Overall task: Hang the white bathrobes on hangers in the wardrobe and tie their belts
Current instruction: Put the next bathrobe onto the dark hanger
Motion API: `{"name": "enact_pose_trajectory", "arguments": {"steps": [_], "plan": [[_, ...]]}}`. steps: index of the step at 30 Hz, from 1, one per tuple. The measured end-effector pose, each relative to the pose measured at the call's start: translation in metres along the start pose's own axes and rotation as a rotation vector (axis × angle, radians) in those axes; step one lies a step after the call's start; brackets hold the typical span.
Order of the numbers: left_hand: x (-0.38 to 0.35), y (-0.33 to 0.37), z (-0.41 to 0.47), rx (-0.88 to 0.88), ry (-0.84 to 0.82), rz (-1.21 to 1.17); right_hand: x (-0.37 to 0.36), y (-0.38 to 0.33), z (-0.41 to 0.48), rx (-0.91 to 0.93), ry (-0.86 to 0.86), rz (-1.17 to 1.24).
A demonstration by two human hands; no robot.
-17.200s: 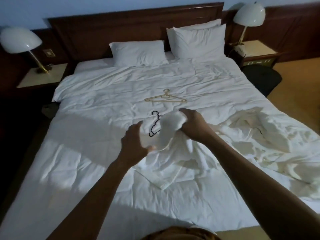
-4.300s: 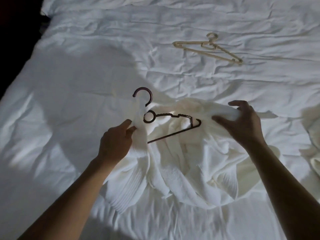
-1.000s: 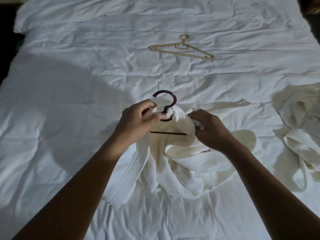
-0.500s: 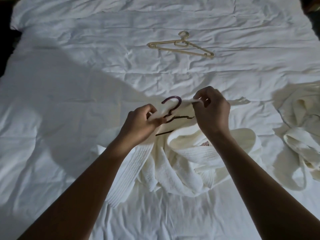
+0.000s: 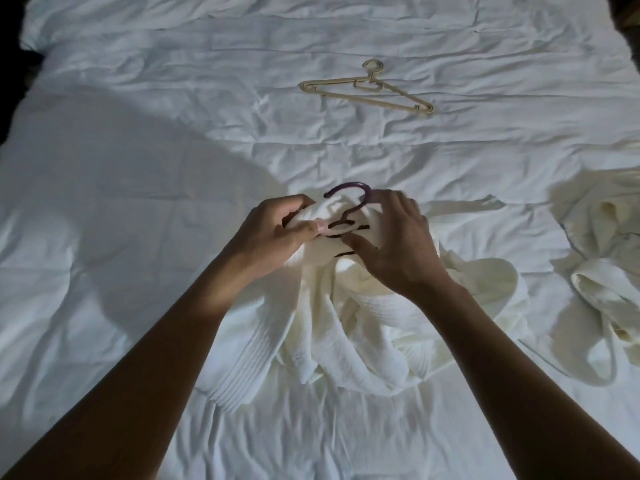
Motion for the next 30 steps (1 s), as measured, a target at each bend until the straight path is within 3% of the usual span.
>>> {"name": "enact_pose_trajectory", "arguments": {"steps": [2,6,9,11,13,15,18,22,25,27,30], "plan": [[0.006,0.014,-0.002,-0.073,0.09,0.119,-0.005,-0.012,0.004,0.079,-0.069,-0.017],[0.033,0.042,-0.014,-0.299,0.448,0.503,-0.007,-0.009,0.006,0.055,-0.081,0.029],[0.045,0.018,-0.019,-0.227,0.532,0.593,-0.011,0.003,0.009,-0.032,-0.075,0.073],[0.042,0.006,-0.026,-0.181,0.557,0.501,-0.012,0.007,0.009,-0.061,-0.053,0.078],[0.024,0.007,-0.031,-0.17,0.544,0.319,-0.017,0.008,0.009,-0.109,-0.041,0.083],[-0.009,0.01,-0.028,-0.162,0.393,0.186,-0.024,0.008,0.007,-0.148,-0.049,0.095],[-0.035,0.012,-0.03,-0.188,0.227,0.179,-0.03,0.009,0.002,-0.184,-0.109,0.138],[0.01,0.031,-0.041,-0.339,0.482,0.461,-0.023,0.011,0.001,-0.188,-0.192,0.242],[0.002,0.019,-0.018,-0.244,0.202,0.681,-0.016,0.003,0.004,-0.12,-0.202,0.297],[0.002,-0.003,-0.012,-0.049,0.063,0.509,-0.01,0.002,0.004,-0.086,-0.175,0.223],[0.027,-0.005,-0.019,-0.038,0.224,0.357,0.016,0.011,0.001,-0.007,0.024,-0.091]]}}
Point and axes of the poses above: each hand's wrist, its own z-axis towards the middle knuckle, its own x-axis out of the back of the hand, y = z × x, the point moved 10 cm from there along z, towards the middle knuckle, and after that the axes turned 4 degrees about -z, right-handed, at the moved point
